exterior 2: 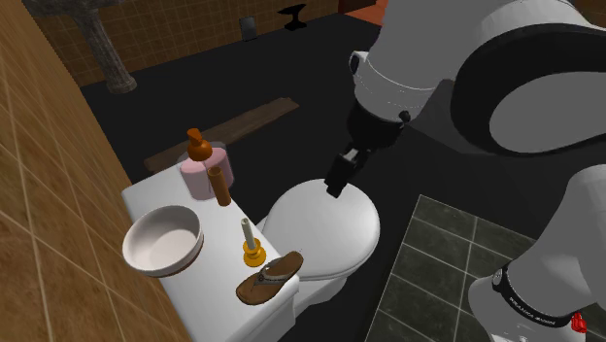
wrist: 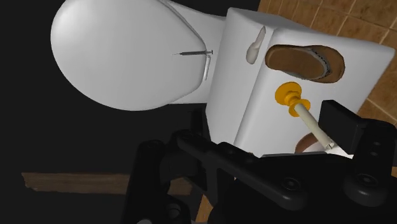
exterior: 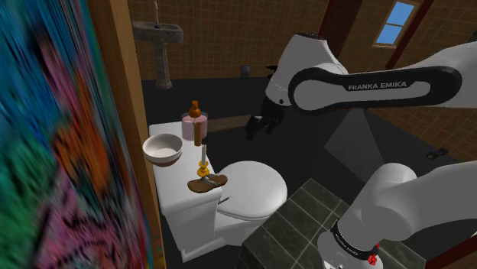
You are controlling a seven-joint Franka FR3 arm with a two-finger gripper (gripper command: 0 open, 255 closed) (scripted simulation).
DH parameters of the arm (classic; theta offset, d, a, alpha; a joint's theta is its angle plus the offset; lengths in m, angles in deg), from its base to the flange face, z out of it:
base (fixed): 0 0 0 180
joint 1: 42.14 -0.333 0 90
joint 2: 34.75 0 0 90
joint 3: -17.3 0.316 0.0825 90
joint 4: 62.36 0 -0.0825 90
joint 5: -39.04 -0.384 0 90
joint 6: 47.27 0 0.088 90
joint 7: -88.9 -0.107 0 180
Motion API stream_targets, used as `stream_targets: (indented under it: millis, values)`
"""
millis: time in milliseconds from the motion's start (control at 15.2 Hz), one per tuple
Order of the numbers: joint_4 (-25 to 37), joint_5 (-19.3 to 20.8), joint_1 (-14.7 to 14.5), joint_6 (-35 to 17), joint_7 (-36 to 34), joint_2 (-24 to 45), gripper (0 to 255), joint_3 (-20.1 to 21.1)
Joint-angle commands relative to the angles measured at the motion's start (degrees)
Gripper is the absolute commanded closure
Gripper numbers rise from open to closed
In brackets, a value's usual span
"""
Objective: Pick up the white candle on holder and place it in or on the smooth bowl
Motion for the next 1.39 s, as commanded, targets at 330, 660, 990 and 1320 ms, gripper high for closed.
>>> stream_targets:
  millis: [330, 660, 990, 1320]
  values:
    - [-1.78, 0.88, -0.21, -19.27, -4.90, 11.81, 0, 6.36]
    - [0.25, 7.37, 2.98, -32.05, -12.02, 23.10, 0, 12.34]
    - [5.88, 29.57, 9.87, -41.01, -30.74, 36.07, 0, 19.04]
    - [7.85, 38.24, 9.41, -42.47, -37.32, 40.54, 0, 17.27]
